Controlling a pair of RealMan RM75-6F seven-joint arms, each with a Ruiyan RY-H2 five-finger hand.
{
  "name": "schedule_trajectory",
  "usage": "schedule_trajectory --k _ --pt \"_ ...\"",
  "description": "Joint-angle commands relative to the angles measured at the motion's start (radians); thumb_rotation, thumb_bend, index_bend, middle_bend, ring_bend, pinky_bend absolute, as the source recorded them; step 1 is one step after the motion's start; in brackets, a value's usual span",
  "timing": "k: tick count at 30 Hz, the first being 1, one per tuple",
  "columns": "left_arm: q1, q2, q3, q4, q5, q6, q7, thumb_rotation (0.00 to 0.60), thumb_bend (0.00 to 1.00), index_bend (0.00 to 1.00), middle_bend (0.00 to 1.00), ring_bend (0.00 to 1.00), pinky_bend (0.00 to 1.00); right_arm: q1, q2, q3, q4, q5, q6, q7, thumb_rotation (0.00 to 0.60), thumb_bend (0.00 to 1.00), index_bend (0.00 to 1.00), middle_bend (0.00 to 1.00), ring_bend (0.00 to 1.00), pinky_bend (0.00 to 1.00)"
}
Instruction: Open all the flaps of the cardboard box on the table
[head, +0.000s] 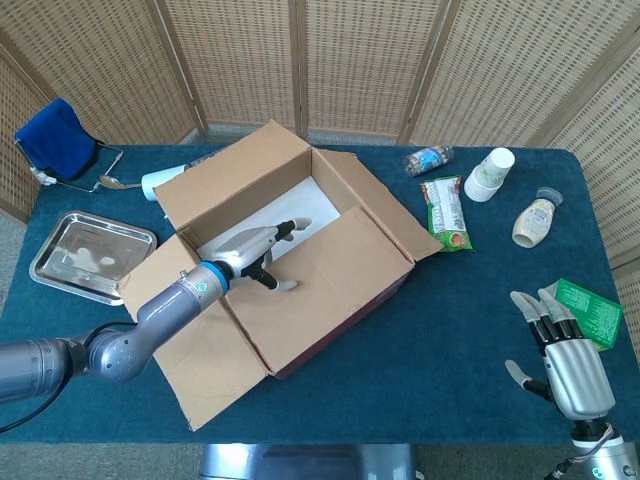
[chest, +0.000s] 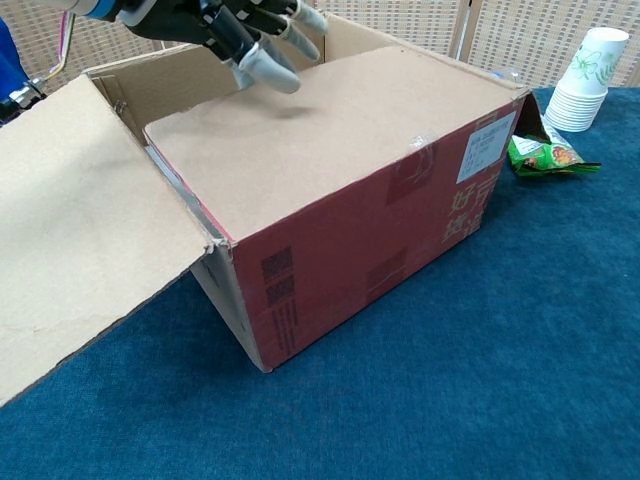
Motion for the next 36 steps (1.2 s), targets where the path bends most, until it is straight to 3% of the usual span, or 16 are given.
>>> schedule_trajectory --k 1,19,29,36 --pt "0.018 -0.012 -0.015 -0.005 0.038 0.019 -0.019 0.600 0.03 0.04 0.10 0.17 0.47 0.000 0.001 0.000 0.000 -0.001 0.000 0.001 0.600 0.21 0.06 0.14 0.02 0.15" --pt "0.084 -0.043 -0.114 -0.078 0.197 0.092 -0.134 0.600 0.03 0.04 0.05 0.14 0.46 0.000 0.005 -0.003 -0.004 -0.006 -0.001 0.006 0.600 0.21 0.06 0.14 0.02 0.16" --pt "0.135 -0.058 -0.197 -0.130 0.290 0.097 -0.269 0.600 0.03 0.05 0.04 0.14 0.45 0.001 0.008 -0.004 -0.005 -0.008 -0.001 0.012 0.600 0.21 0.06 0.13 0.02 0.16" --pt "0.185 -0.122 -0.244 -0.141 0.398 0.087 -0.425 0.600 0.03 0.05 0.02 0.14 0.44 0.001 0.008 -0.006 -0.006 -0.009 -0.005 0.010 0.600 0.21 0.06 0.14 0.02 0.15"
